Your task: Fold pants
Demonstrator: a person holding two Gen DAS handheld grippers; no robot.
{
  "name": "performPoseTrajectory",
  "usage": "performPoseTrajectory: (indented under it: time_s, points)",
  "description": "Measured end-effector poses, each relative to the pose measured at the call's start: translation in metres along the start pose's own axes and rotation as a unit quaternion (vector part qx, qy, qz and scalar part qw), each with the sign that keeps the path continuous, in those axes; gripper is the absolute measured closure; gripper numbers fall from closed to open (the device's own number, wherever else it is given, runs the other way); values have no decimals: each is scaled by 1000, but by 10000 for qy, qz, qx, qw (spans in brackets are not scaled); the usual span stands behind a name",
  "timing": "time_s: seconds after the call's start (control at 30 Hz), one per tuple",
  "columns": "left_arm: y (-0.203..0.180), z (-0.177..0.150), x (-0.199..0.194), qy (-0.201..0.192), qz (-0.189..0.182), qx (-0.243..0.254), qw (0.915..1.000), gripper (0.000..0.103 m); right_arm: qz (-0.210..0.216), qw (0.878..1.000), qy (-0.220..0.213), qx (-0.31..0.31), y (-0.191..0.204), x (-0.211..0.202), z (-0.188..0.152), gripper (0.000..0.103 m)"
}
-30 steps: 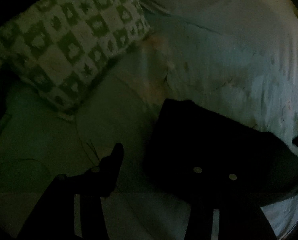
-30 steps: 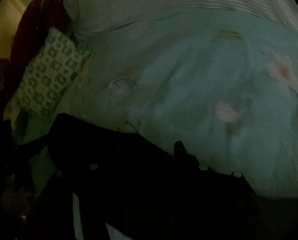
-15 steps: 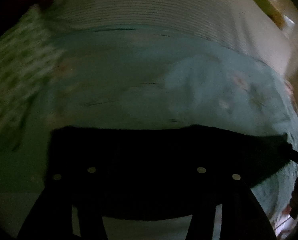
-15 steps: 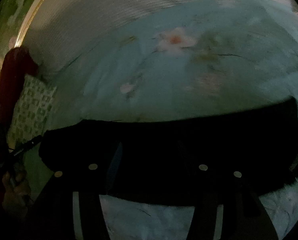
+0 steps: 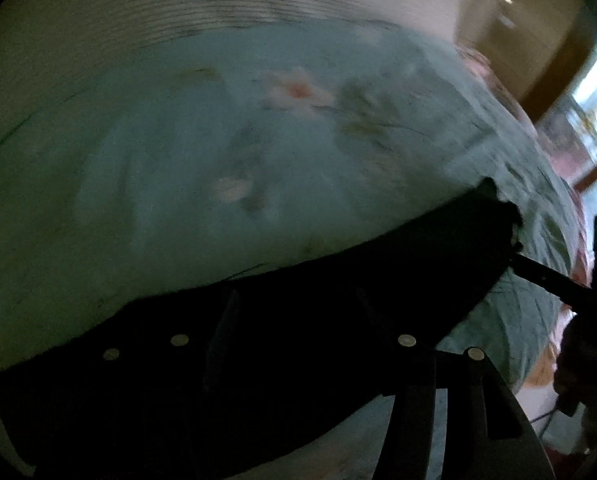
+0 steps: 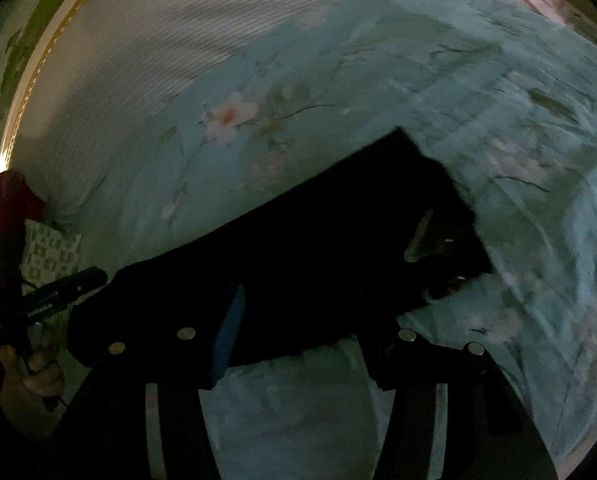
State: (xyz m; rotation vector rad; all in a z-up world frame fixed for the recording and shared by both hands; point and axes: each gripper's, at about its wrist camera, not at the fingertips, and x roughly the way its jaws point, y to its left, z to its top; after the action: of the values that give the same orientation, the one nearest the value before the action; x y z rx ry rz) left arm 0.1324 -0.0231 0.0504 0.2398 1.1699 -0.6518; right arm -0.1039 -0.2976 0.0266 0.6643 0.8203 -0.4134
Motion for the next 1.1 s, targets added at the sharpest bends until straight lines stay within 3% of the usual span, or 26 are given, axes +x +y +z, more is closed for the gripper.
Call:
performPoseTrajectory:
  time_s: [0.3, 0.7, 0.77, 0.83, 0.87, 0.93, 1.1]
  points:
    - [-67, 56, 56, 561, -680, 786, 9930, 43, -31, 9983, -199, 550, -41, 0, 4, 48]
    - [-132, 90, 127, 1061, -799, 1608, 9780, 43, 265, 9927, -421, 1103, -71, 3, 10, 48]
    - [-141, 92, 136, 1100, -817, 1727, 9754, 47, 294, 9922, -455, 1122, -73, 3, 10, 49]
    - [-147, 92, 140, 1155, -908, 1809, 9725, 77, 318, 9918, -534, 1120, -76, 2, 10, 57]
    - [-151, 91, 144, 1244, -1020, 1844, 9696, 84, 301, 9918, -565, 1110, -77, 2, 10, 71]
    - [-158, 90, 144, 1177, -976, 1982, 9682, 92, 266, 9922, -545, 1087, -79, 3, 12, 93]
    - [-175, 85, 125, 899, -977, 2378, 9622, 99, 398, 9923, -661, 971, -75, -12, 14, 95]
